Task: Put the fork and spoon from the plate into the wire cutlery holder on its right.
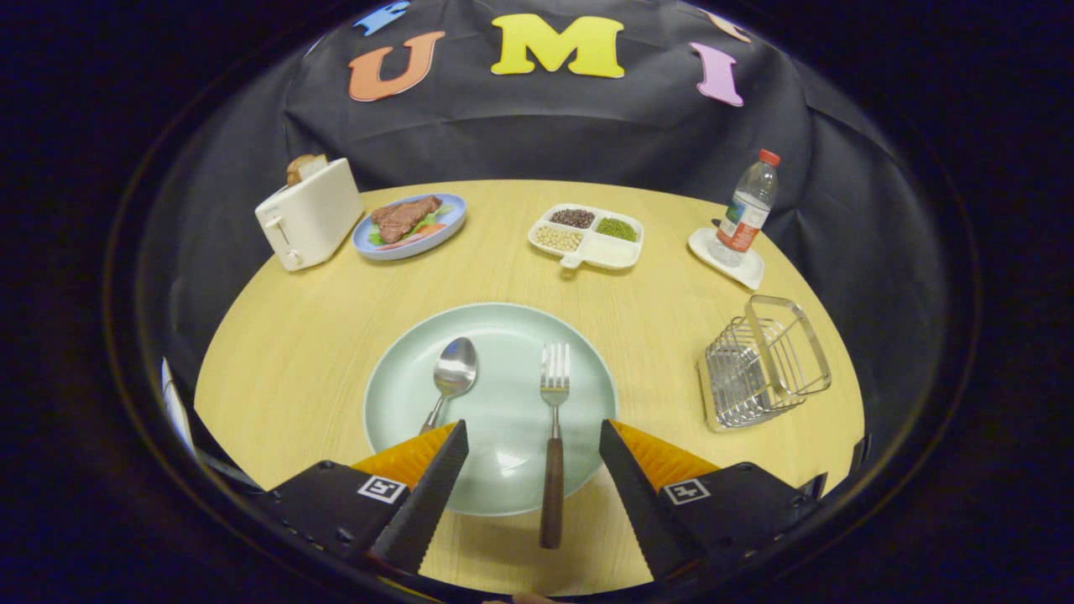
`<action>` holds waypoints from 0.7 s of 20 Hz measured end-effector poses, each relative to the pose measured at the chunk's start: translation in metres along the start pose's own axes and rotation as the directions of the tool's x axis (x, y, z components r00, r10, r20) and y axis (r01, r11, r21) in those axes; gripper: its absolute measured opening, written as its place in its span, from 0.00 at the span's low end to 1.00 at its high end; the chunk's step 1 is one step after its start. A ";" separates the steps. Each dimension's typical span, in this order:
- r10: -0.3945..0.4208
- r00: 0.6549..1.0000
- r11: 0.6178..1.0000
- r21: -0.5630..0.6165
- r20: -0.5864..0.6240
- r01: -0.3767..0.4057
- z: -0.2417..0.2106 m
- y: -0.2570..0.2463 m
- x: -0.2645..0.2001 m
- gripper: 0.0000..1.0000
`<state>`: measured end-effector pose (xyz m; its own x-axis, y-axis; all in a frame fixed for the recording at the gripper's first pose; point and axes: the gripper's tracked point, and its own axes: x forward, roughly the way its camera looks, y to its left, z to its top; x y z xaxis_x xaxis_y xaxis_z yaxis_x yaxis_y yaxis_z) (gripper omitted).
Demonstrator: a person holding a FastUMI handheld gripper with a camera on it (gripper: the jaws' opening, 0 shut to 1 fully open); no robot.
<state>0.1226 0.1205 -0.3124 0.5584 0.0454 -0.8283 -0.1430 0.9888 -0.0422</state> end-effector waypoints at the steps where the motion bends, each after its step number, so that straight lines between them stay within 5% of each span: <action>1: 0.000 1.000 1.000 0.002 -0.020 0.000 -0.003 0.001 0.005 0.95; 5: -0.007 0.998 1.000 0.011 -0.066 0.008 -0.004 -0.002 0.019 0.93; 7: 0.001 0.996 0.999 0.032 -0.089 0.001 -0.004 -0.002 0.026 0.80; 14: 0.004 0.984 0.999 0.051 -0.178 0.005 -0.014 -0.004 0.044 0.64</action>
<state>0.1365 0.1162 -0.3564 0.4031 0.0238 -0.9149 -0.0987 0.9950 -0.0176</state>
